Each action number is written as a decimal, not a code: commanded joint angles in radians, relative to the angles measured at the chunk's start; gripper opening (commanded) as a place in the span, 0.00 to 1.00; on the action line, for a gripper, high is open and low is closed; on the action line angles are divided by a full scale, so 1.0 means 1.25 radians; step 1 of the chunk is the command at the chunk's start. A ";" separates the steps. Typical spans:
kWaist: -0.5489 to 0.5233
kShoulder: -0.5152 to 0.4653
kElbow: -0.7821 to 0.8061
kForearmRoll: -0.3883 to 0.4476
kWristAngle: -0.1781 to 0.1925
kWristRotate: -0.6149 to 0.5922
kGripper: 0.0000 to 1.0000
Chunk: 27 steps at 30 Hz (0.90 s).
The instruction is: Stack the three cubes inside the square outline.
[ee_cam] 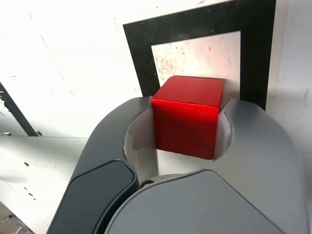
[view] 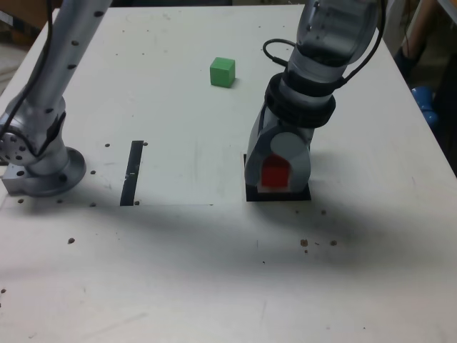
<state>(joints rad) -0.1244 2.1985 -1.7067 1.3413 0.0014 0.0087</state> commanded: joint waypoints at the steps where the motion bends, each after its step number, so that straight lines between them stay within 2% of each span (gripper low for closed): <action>1: 0.004 0.004 0.004 0.002 -0.002 0.003 0.76; 3: 0.007 0.005 0.007 0.002 -0.003 0.006 0.93; 5: 0.010 0.006 0.008 0.002 -0.005 0.006 0.99; 11: 0.012 -0.005 0.001 0.007 0.001 0.009 1.00; 16: 0.027 -0.036 -0.009 0.025 0.027 0.010 1.00; 21: 0.075 -0.052 -0.030 0.046 0.045 0.010 1.00; 27: 0.156 -0.043 -0.075 0.075 0.049 0.009 1.00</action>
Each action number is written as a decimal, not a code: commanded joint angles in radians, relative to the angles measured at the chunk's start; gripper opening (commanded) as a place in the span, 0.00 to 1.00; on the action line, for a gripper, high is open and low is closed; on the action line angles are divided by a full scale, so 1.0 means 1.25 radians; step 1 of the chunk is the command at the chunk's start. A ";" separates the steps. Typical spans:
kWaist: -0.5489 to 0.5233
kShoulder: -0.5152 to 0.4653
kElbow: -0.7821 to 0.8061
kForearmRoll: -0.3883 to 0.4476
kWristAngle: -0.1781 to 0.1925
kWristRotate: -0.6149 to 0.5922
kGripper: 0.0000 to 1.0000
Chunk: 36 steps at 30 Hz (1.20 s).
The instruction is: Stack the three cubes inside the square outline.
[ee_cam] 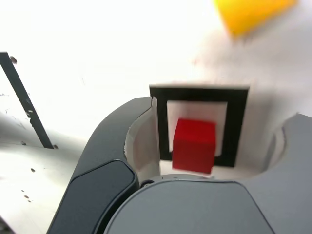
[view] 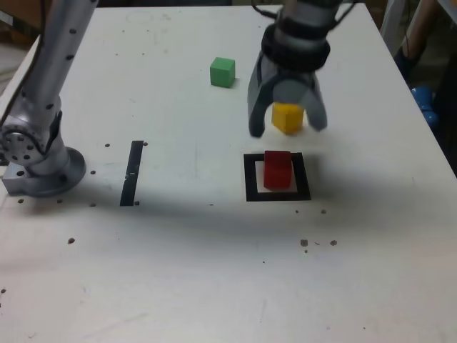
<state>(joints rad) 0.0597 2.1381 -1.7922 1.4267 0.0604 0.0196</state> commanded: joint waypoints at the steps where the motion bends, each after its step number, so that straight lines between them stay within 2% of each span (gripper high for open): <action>1: 0.022 0.009 -0.015 0.013 0.000 -0.002 1.00; 5: 0.070 0.031 -0.055 0.036 -0.006 -0.017 1.00; 10: 0.122 0.071 -0.104 0.066 -0.032 -0.024 0.99; 18: 0.156 0.136 -0.139 0.079 -0.067 -0.017 0.97; 23: 0.171 0.163 -0.148 0.081 -0.081 -0.006 0.91; 28: 0.188 0.177 -0.160 0.087 -0.092 0.003 0.78; 34: 0.194 0.186 -0.165 0.085 -0.095 0.008 0.45; 36: 0.194 0.187 -0.167 0.082 -0.094 0.010 0.37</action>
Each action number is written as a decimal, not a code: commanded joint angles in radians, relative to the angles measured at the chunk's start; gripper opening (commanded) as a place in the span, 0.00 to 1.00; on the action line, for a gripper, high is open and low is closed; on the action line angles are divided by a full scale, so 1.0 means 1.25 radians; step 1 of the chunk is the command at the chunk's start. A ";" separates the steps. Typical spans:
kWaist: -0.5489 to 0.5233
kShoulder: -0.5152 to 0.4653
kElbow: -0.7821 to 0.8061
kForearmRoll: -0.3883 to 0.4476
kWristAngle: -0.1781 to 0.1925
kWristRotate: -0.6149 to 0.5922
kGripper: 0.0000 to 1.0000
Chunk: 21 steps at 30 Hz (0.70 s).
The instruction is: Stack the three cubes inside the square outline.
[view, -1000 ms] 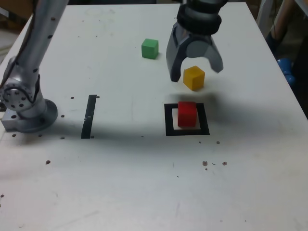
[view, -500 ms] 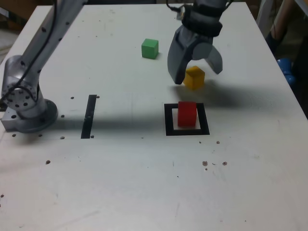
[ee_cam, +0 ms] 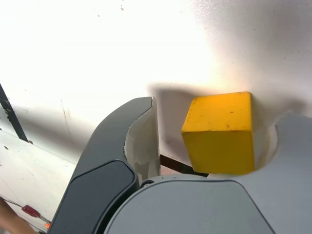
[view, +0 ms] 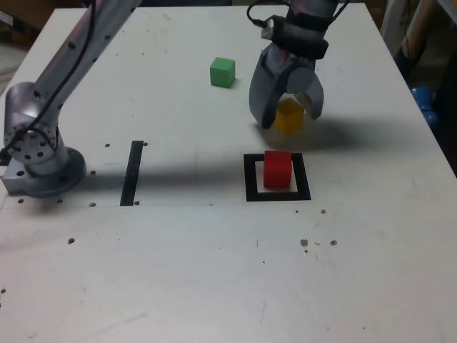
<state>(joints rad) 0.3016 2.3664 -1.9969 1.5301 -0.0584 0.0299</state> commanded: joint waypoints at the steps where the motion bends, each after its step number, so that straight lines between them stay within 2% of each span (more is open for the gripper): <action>1: 0.000 0.005 -0.004 -0.002 0.001 0.003 0.34; 15: -0.001 0.009 -0.008 -0.005 0.000 0.011 0.32; 21: -0.013 0.003 -0.019 -0.003 0.013 0.034 0.32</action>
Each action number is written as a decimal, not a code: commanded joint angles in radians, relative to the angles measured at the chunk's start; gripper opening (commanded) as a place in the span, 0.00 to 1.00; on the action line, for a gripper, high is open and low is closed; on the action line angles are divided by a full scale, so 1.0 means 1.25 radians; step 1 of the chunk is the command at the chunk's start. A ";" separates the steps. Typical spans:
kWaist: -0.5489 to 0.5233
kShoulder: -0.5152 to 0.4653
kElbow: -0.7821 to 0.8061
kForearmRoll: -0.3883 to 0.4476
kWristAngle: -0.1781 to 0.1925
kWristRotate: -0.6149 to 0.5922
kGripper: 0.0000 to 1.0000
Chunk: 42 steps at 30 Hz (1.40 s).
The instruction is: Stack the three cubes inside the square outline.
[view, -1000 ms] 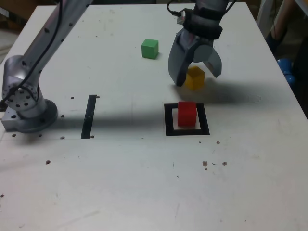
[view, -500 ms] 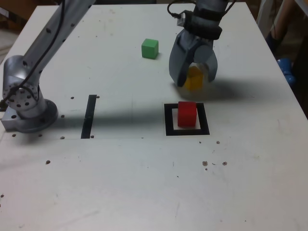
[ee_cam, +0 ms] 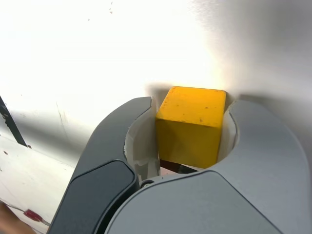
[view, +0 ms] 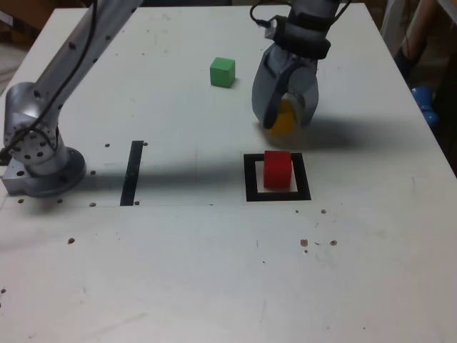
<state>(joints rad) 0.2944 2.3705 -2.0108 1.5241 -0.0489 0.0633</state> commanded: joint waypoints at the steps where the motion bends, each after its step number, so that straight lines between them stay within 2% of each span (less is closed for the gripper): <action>1: -0.012 -0.003 -0.011 0.004 0.009 0.013 0.32; 9: -0.085 -0.068 -0.025 0.053 0.032 0.027 0.32; 18: -0.170 -0.139 0.021 0.068 0.021 -0.002 0.32; 28: -0.247 -0.154 0.051 0.065 0.002 -0.042 0.32; 42: -0.267 -0.147 0.067 0.054 -0.009 -0.055 0.32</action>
<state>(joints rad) -0.0367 2.1873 -1.9291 1.5859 -0.0585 -0.0029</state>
